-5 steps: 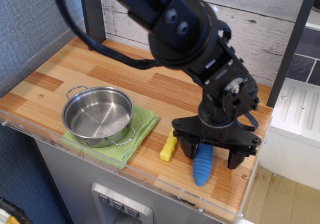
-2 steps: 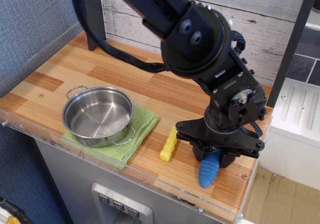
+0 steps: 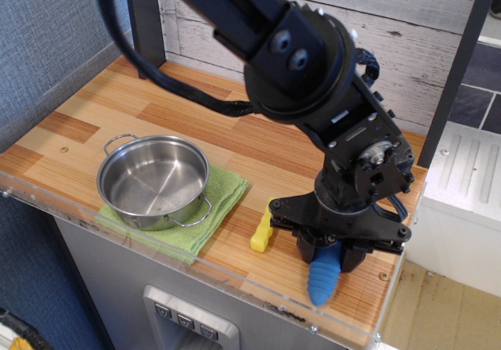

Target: Put the spoon above the pot with the metal part facing left.

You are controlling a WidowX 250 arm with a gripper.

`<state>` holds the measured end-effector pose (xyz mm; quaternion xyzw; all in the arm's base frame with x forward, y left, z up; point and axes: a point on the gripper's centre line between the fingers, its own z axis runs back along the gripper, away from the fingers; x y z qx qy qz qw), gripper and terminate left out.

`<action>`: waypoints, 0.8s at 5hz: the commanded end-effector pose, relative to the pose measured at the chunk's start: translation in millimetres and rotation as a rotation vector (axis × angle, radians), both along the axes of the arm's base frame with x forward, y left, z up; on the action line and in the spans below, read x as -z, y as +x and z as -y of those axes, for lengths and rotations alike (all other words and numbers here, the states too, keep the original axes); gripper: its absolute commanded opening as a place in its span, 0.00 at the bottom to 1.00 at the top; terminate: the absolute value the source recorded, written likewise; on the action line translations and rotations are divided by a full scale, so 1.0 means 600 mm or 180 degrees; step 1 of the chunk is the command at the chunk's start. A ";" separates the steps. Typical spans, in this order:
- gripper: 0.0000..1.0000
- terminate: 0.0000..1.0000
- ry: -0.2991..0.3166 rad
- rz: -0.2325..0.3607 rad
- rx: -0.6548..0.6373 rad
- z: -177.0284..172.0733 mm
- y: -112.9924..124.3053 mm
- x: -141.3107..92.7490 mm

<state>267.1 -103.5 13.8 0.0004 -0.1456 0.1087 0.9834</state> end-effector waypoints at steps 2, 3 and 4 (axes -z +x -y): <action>0.00 0.00 -0.0341 0.0640 -0.1061 -0.065 0.053 -0.140; 0.00 0.00 -0.0394 0.0803 -0.1571 -0.102 0.069 -0.165; 0.00 0.00 -0.0448 0.0943 -0.2240 -0.145 0.088 -0.179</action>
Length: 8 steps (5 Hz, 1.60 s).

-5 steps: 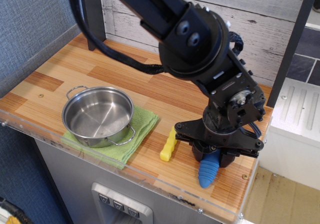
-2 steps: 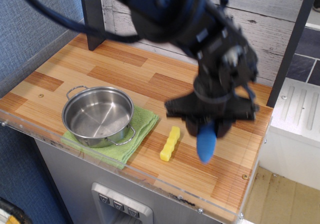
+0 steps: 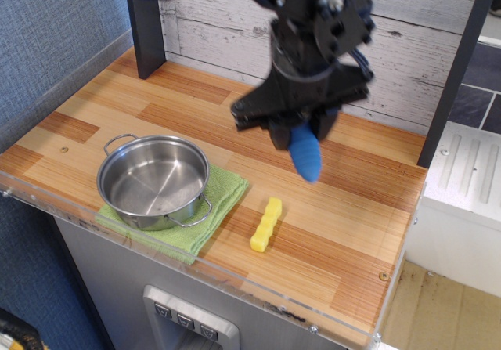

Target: Put the spoon above the pot with the metal part facing left.

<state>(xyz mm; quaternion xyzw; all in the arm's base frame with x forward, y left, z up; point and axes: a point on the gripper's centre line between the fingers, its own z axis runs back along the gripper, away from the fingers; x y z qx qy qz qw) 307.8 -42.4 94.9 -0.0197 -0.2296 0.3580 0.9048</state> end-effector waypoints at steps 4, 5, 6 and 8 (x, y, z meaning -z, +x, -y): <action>0.00 0.00 -0.0047 0.0222 -0.2602 -0.211 0.046 -0.026; 0.00 0.00 -0.0097 0.0127 -0.2828 -0.235 0.053 0.003; 0.00 0.00 -0.0171 0.0053 -0.2969 -0.318 0.053 0.031; 0.00 0.00 -0.0193 -0.0074 -0.3027 -0.352 0.071 0.078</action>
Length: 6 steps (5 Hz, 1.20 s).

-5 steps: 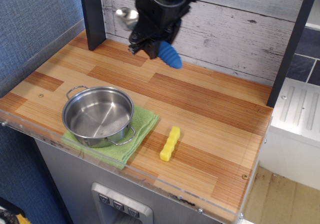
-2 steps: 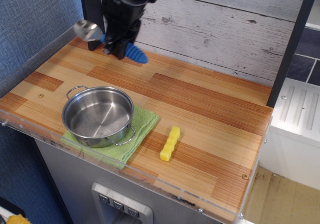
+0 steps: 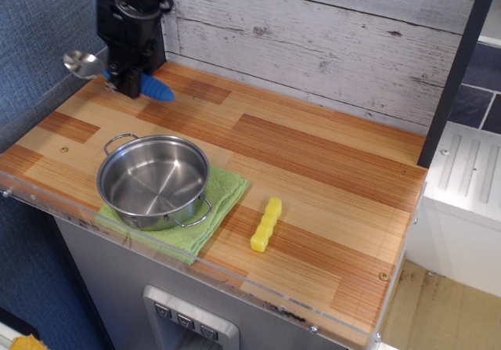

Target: Put the spoon above the pot with the metal part facing left.

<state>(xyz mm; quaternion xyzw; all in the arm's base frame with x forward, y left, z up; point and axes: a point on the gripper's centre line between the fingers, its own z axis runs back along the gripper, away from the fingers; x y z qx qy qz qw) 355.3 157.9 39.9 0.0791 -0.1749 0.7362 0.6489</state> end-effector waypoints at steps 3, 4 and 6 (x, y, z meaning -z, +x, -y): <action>0.00 0.00 -0.0057 0.0112 0.0118 0.064 -0.007 0.006; 1.00 0.00 -0.0176 0.0062 0.0205 0.067 -0.008 0.008; 1.00 0.00 -0.0196 0.0115 0.0195 0.067 -0.009 0.003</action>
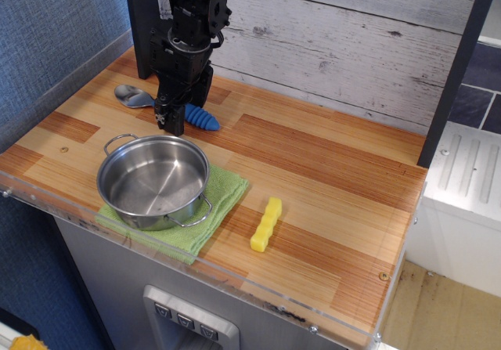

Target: Put the spoon above the pot with the metal part facing left.

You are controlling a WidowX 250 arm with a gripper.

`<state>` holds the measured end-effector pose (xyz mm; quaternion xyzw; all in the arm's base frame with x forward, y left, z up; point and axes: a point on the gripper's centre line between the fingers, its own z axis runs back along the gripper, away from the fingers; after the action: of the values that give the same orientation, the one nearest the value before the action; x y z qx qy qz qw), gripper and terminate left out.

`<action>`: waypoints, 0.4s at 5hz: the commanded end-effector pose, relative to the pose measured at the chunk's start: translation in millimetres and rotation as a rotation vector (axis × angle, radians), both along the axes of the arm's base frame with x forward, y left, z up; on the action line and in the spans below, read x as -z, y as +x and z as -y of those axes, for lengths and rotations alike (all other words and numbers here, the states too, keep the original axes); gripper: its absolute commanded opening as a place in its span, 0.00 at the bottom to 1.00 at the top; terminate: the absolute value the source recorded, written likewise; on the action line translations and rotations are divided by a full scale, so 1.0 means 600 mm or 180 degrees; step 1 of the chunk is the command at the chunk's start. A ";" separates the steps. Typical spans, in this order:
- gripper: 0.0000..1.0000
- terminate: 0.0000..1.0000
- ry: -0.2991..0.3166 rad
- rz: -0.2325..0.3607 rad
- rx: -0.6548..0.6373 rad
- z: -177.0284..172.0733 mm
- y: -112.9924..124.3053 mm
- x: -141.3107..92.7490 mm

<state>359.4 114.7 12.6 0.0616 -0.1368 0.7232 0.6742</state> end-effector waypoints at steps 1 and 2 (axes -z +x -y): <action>1.00 0.00 0.0092 0.0284 0.0075 0.000 -0.012 -0.062; 1.00 0.00 0.0147 0.0411 0.0137 -0.002 -0.012 -0.100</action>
<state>364.0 117.2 52.8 0.0420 -0.1748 0.7078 0.6832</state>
